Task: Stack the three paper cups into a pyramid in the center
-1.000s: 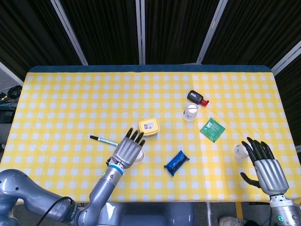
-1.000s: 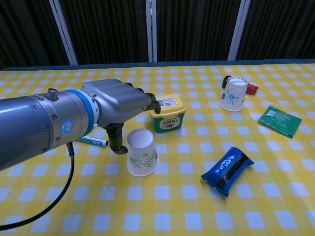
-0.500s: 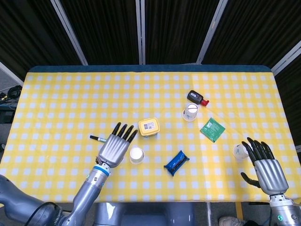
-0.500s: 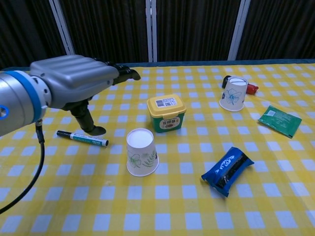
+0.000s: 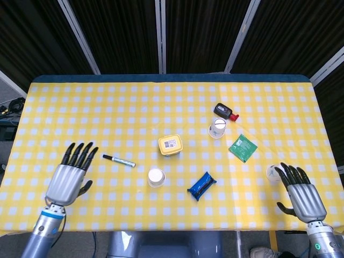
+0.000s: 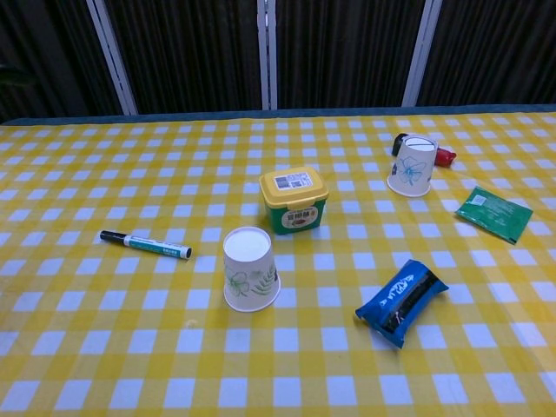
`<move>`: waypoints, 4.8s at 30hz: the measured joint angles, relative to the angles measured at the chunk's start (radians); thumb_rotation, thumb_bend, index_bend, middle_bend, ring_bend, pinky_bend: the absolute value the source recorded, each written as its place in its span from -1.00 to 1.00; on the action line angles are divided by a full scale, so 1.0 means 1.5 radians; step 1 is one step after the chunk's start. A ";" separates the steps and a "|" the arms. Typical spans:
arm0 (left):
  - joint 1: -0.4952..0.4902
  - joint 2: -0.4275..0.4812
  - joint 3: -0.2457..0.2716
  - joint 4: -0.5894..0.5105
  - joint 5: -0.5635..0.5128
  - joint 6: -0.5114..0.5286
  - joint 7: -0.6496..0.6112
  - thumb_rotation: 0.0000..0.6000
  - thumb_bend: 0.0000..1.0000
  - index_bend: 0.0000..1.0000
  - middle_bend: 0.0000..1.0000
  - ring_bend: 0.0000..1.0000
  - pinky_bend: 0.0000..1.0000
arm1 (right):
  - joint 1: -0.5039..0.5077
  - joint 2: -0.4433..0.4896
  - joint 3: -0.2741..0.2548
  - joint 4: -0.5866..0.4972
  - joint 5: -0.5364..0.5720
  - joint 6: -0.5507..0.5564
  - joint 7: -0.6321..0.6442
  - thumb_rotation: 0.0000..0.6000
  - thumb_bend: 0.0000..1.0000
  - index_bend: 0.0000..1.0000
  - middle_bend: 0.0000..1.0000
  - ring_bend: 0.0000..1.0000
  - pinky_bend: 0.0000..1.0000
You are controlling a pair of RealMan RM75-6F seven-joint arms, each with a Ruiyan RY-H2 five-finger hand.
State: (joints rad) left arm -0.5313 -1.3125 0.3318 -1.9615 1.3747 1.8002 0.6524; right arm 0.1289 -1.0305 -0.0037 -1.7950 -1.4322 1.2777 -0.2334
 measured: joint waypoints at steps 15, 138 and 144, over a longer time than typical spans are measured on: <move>0.115 0.049 -0.014 0.072 0.112 0.013 -0.078 1.00 -0.53 -1.00 -1.00 -1.00 -1.00 | 0.068 -0.038 0.061 0.056 0.162 -0.084 -0.055 1.00 -0.66 -0.54 -1.00 -1.00 -1.00; 0.272 0.133 -0.216 0.057 0.175 -0.181 -0.164 1.00 -0.53 -1.00 -1.00 -1.00 -1.00 | 0.391 -0.393 0.084 -0.048 0.344 -0.062 -0.353 1.00 -0.53 0.04 -0.68 -1.00 -1.00; 0.272 0.134 -0.219 0.056 0.174 -0.184 -0.165 1.00 -0.53 -1.00 -1.00 -1.00 -1.00 | 0.394 -0.403 0.083 -0.040 0.341 -0.060 -0.352 1.00 -0.53 0.04 -0.68 -1.00 -1.00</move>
State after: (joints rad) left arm -0.1228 -1.1119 0.0031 -1.8769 1.6355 1.5241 0.4052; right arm 0.7193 -1.6344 0.1204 -1.8554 -0.9211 1.1871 -0.7616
